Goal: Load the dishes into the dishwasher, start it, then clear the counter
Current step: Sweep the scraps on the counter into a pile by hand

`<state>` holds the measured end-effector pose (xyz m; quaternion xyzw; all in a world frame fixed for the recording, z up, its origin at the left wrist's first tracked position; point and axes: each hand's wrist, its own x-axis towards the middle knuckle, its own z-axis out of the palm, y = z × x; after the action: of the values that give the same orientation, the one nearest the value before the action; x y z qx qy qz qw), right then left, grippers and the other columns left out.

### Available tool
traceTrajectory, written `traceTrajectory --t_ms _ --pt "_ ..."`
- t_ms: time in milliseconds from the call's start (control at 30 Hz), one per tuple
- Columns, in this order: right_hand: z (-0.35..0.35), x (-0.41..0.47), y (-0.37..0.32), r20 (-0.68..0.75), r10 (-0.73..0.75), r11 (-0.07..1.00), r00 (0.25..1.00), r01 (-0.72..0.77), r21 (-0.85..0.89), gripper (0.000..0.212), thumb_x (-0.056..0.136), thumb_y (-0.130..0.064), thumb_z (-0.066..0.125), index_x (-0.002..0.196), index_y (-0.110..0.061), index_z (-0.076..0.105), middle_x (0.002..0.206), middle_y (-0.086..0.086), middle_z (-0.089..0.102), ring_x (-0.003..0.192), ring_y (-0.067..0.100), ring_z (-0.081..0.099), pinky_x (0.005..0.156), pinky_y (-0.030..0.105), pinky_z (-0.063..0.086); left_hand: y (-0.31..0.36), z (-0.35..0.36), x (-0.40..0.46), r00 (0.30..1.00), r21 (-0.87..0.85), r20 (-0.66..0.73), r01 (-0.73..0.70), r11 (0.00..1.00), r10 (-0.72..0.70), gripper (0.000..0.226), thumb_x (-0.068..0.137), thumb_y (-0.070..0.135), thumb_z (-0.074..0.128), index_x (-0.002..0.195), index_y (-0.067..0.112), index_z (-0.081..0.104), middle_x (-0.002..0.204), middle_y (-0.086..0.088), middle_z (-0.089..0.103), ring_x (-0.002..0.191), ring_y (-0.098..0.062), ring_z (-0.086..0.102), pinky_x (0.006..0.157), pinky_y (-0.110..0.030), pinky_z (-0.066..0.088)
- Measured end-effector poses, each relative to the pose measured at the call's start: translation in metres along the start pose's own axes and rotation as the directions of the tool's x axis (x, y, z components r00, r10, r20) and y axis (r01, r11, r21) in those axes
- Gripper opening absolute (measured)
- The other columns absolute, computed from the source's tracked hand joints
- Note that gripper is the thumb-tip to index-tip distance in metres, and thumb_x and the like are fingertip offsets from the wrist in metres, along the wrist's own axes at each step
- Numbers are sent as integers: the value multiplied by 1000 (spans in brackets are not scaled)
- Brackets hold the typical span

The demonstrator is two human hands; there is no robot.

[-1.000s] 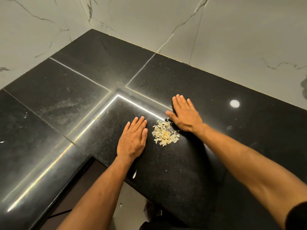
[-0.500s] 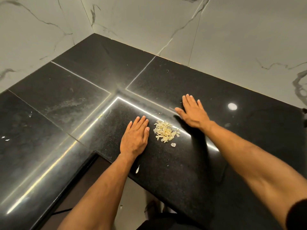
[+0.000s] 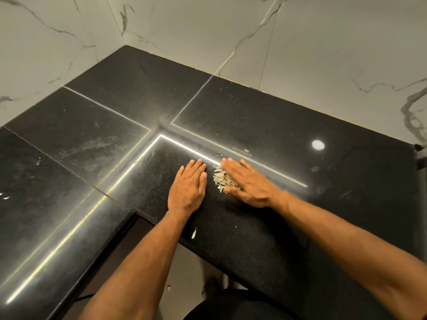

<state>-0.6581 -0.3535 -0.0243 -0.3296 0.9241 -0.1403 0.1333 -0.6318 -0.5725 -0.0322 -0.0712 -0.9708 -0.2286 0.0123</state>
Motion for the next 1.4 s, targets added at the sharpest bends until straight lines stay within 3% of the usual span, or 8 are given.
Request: traceTrajectory --t_ms 133,300,400,500,733,1067,1267,1400 --pt "-3 8 3 -89 226 974 970 -224 31 98 81 -79 -9 155 -15 -2 163 5 -3 149 12 -6 122 34 -6 -1 -1 0 1000 -92 0 7 996 -7 51 102 38 23 145 18 42 155 4 34 146 -8 19 118 -25 2" --pt "17 0 -33 -65 59 997 996 -63 -45 94 85 -78 2 156 -16 4 164 4 2 150 13 -6 121 34 -7 -5 -9 -1 999 -290 13 51 956 -50 55 97 37 25 140 13 50 147 0 46 143 -11 29 116 -21 9" --pt "26 -8 -50 -162 62 998 985 -62 8 93 86 -79 19 156 -18 13 164 4 7 150 14 -4 121 37 -9 -10 -20 1 995 -390 53 94 916 -79 41 104 25 34 137 11 53 144 -3 50 141 -13 33 110 -15 13" --pt "31 -15 -72 -208 55 997 977 -64 -39 93 85 -78 24 155 -17 17 163 6 7 149 15 -7 120 44 -11 -16 -23 -7 998 -340 60 51 939 -33 38 105 21 36 139 11 51 147 -2 47 143 -13 31 114 -20 13" --pt "59 -23 -107 -98 51 969 994 -73 -236 107 79 -88 13 155 -14 5 163 9 -5 149 23 -12 117 55 -10 -27 -15 -23 999 -174 20 -28 984 32 54 99 37 27 141 11 48 151 -1 42 144 -12 28 117 -24 12" --pt "31 -5 -62 -258 413 868 873 -463 -178 88 87 -77 8 156 -22 4 163 10 -8 149 24 -15 115 55 -17 -29 -11 -31 999 -170 -45 19 985 -27 53 99 40 27 141 15 49 149 2 44 143 -9 29 117 -25 13" --pt "48 -19 -83 -244 201 937 949 -258 -233 93 85 -82 14 156 -22 9 163 11 1 150 25 -6 116 56 -12 -28 -12 -32 998 -166 -61 13 986 -24 52 99 38 27 141 15 49 149 1 44 143 -9 30 117 -24 13" --pt "44 -1 -84 -239 292 921 926 -340 -192 92 85 -80 17 156 -23 4 163 9 -5 149 23 -13 115 55 -18 -27 -12 -33 997 -179 -75 22 984 -36 51 99 36 29 140 13 50 148 -1 46 142 -11 33 117 -24 15"
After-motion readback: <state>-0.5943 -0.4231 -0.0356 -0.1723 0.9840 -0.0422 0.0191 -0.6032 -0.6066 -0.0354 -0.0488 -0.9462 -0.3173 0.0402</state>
